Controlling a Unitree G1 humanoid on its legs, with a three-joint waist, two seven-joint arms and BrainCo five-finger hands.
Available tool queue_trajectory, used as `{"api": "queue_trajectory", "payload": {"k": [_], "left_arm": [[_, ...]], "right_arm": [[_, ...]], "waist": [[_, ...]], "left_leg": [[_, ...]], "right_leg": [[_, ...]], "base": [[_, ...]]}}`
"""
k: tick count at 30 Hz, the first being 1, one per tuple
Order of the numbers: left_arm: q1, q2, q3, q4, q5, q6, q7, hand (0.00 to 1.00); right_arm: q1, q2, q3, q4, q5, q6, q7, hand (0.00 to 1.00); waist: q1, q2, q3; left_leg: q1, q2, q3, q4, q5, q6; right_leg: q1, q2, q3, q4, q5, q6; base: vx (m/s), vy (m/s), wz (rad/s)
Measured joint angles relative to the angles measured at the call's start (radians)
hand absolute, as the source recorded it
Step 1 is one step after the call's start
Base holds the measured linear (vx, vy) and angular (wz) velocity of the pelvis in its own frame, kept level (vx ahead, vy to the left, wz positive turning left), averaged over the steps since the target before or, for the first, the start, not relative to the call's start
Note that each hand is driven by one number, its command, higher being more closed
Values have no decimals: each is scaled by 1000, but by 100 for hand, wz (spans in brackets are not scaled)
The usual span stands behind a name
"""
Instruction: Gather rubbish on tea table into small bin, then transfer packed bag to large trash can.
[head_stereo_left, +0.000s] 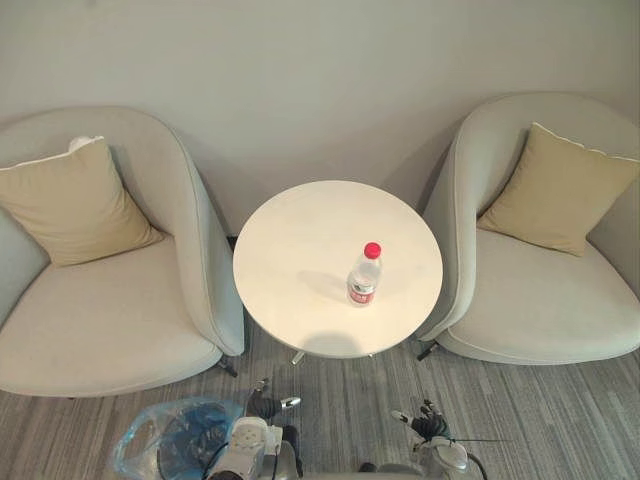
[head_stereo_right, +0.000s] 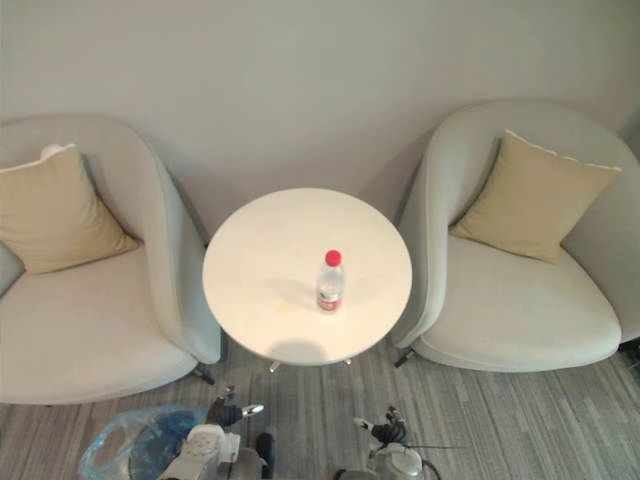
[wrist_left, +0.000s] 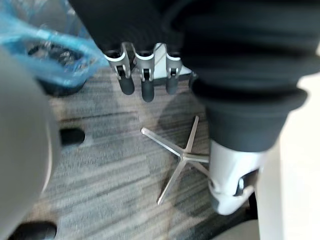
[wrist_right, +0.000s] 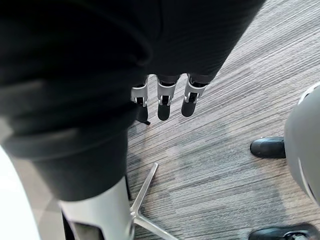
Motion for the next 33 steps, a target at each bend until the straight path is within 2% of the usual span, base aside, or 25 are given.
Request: {"api": "queue_trajectory", "payload": {"k": [4, 7, 11, 14, 23, 33], "left_arm": [[4, 10, -1, 3, 0, 1, 1, 0], [7, 14, -10, 3, 0, 1, 2, 0], [14, 20, -21, 1, 0, 0, 3, 0], [23, 29, -36, -1, 0, -2, 2, 0], [26, 31, -62, -3, 1, -4, 0, 0], [32, 27, -61, -20, 1, -5, 0, 0]], "right_arm": [[2, -5, 41, -24, 0, 0, -15, 0], [53, -15, 83, -175, -5, -4, -29, 0], [101, -29, 116, -424, -80, -13, -54, 0], [119, -38, 135, -553, -153, -43, -62, 0], [59, -51, 170, -598, -268, -51, -70, 0], [-113, -49, 151, -579, -272, -48, -154, 0]], "waist": [[0, 0, -4], [-2, -2, -9], [-5, -7, -19], [-6, -17, -34], [-5, -10, -44], [4, 6, -39]], "left_leg": [[26, -1, -1, -54, 22, -2], [29, -2, 2, -84, 40, -3], [28, -1, 11, -109, 57, -4], [28, -2, 13, -114, 58, -3], [3, -16, -21, -117, 64, 4], [-29, -26, -81, -117, 68, 7]], "right_leg": [[-1, 3, 8, -1, -1, 0], [-16, 5, 26, 0, -10, 3], [-36, 12, 44, 2, -10, 3], [-41, 12, 51, -1, -11, 4], [-54, 3, 28, -9, -13, 7], [-49, 1, -26, -22, -12, 7]], "base": [[5, -24, -2], [-26, -35, -6], [-45, -15, -10], [-26, -7, -3], [-6, -7, 8], [19, -27, 19]]}}
